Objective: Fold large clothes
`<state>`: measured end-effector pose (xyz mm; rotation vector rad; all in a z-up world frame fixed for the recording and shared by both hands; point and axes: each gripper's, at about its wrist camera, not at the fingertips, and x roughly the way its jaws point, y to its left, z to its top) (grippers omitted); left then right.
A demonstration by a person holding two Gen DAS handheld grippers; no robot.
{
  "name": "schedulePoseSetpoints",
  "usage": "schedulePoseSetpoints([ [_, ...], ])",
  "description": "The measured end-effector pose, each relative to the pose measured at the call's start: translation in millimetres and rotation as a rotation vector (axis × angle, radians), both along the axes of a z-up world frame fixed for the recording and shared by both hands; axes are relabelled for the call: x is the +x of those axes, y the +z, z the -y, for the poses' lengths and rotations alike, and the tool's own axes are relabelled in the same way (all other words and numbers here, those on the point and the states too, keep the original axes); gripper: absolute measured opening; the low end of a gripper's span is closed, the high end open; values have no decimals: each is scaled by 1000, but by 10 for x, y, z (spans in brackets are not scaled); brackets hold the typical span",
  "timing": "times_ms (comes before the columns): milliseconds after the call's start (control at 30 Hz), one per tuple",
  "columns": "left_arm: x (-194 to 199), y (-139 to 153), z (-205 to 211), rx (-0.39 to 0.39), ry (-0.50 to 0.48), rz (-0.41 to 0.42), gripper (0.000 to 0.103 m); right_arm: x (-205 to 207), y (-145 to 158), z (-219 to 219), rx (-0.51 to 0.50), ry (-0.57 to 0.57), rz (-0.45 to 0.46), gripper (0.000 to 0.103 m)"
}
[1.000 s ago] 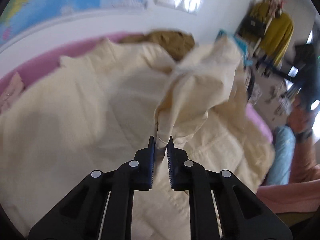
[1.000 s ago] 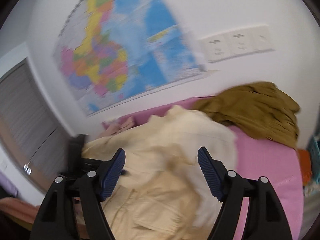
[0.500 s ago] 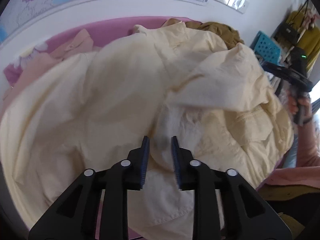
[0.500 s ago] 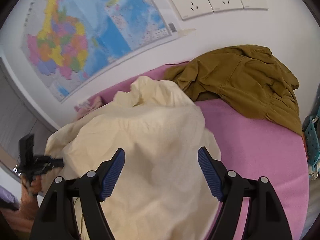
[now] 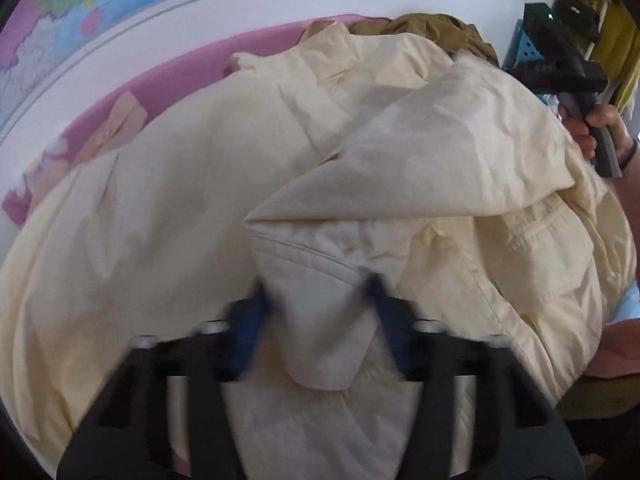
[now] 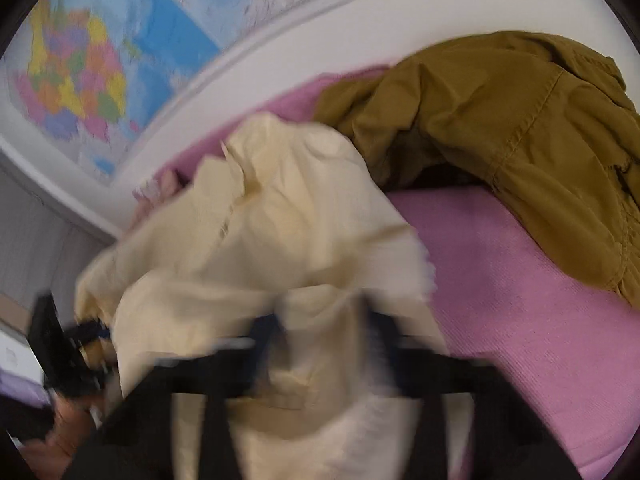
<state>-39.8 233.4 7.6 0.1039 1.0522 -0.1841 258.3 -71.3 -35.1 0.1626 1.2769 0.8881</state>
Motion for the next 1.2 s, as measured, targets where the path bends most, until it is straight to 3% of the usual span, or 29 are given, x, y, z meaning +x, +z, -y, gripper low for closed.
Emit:
schedulePoseSetpoints([
  [33, 18, 35, 2, 17, -1, 21, 20, -19, 11, 47, -3, -6, 17, 8],
  [133, 65, 217, 10, 50, -7, 105, 13, 72, 155, 338, 39, -87, 65, 5],
  [267, 21, 493, 195, 181, -68, 335, 20, 312, 231, 747, 112, -222, 68, 5],
  [300, 30, 470, 262, 268, -64, 379, 28, 336, 187, 787, 104, -244, 63, 5],
  [367, 123, 357, 327, 366, -48, 374, 35, 349, 54, 788, 27, -246, 69, 5],
  [433, 236, 210, 235, 364, -37, 295, 39, 353, -81, 815, 5, -261, 16, 7],
  [500, 296, 122, 51, 262, -10, 203, 47, 297, -28, 823, -58, -270, 57, 19],
  [567, 262, 118, -65, 203, 0, 186, 55, 189, 177, 812, -113, -287, 141, 58],
  [600, 248, 129, -99, 181, -2, 191, 65, 115, 338, 824, -88, -288, 194, 62],
  [633, 249, 148, -121, 160, -2, 192, 75, 13, 548, 805, -46, -272, 261, 64],
  [667, 244, 160, -120, 144, -1, 196, 77, -119, 755, 699, -5, -224, 315, 70],
  [767, 335, 166, -42, 155, -12, 225, 78, -565, 1043, 237, 42, -14, 415, 71],
  [867, 494, 107, 49, 184, 3, 212, 79, -1059, 1029, -350, -15, 233, 499, 71],
  [900, 584, 70, 61, 195, 9, 204, 77, -1133, 984, -466, -36, 269, 510, 71],
  [933, 656, 38, 68, 205, 12, 197, 69, -1228, 879, -650, -95, 315, 534, 71],
  [967, 695, 25, 70, 212, 12, 192, 64, -1296, 767, -780, -154, 354, 556, 61],
  [1000, 758, 4, 64, 233, 23, 189, 46, -1335, 617, -915, -221, 382, 578, 49],
  [1033, 800, -4, 37, 233, 39, 179, 30, -1340, 517, -956, -261, 392, 573, 11],
  [1067, 826, -1, 0, 208, 45, 164, 26, -1339, 449, -975, -265, 394, 541, 3],
  [1100, 816, 28, -58, 189, 63, 168, 22, -1340, 465, -904, -184, 391, 490, 3],
  [1200, 667, 155, -213, 141, 94, 212, 20, -1485, 623, -675, -26, 436, 457, 2],
])
